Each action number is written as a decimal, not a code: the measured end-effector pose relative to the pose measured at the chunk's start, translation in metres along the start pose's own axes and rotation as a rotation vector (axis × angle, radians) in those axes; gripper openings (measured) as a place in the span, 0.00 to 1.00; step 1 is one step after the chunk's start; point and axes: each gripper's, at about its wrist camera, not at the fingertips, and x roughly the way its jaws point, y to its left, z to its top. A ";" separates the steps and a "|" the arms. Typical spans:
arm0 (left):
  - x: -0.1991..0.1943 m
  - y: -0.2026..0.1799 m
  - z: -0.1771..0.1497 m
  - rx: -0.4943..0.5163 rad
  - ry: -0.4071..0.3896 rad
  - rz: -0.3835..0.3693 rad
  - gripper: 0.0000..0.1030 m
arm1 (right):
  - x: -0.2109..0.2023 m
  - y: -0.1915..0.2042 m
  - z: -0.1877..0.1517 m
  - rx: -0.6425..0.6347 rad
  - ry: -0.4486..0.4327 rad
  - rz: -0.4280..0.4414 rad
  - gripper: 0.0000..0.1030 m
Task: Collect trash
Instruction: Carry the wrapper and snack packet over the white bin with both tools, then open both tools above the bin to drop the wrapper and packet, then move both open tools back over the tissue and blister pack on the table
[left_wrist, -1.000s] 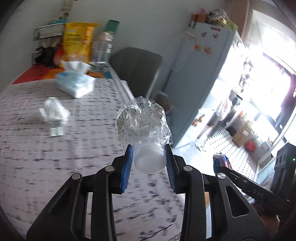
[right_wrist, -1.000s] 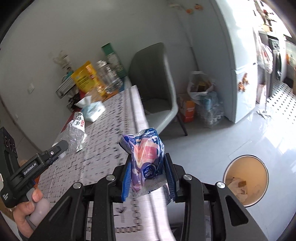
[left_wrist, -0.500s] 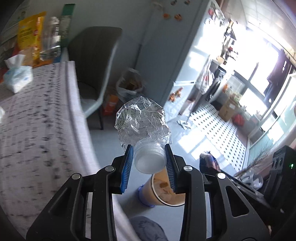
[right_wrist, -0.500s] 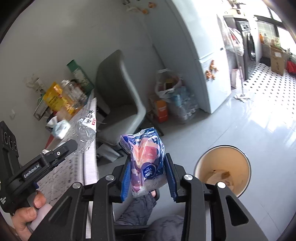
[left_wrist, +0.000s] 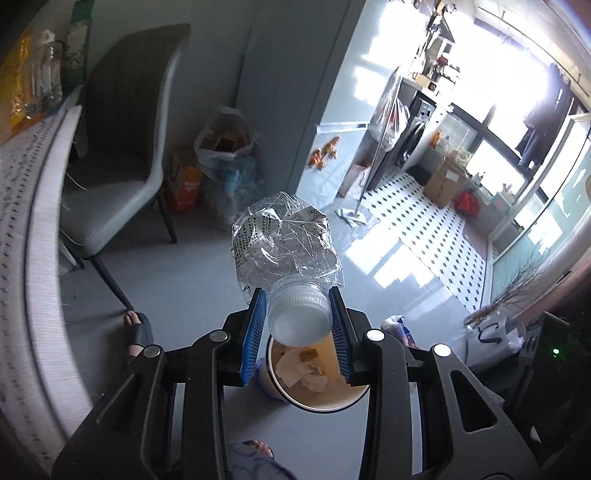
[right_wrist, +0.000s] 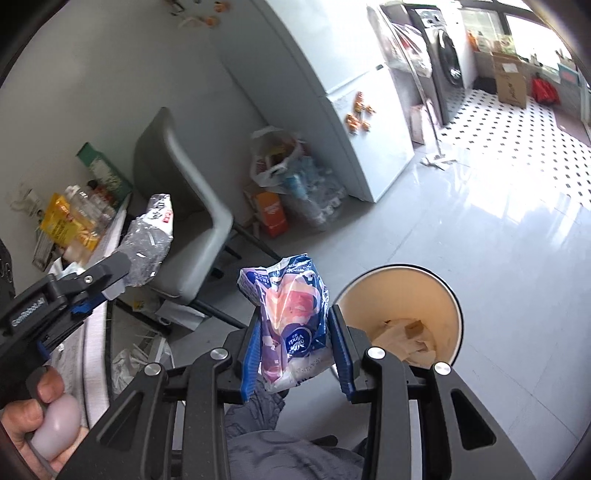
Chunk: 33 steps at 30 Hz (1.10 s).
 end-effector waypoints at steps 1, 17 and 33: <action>0.004 -0.001 -0.001 0.002 0.008 -0.002 0.33 | 0.005 -0.005 0.002 0.010 0.002 -0.005 0.33; 0.063 -0.044 -0.004 0.013 0.114 -0.060 0.33 | 0.016 -0.065 0.022 0.168 -0.064 -0.083 0.66; 0.023 -0.060 -0.001 -0.034 0.120 -0.170 0.84 | -0.077 -0.078 0.013 0.201 -0.148 -0.116 0.70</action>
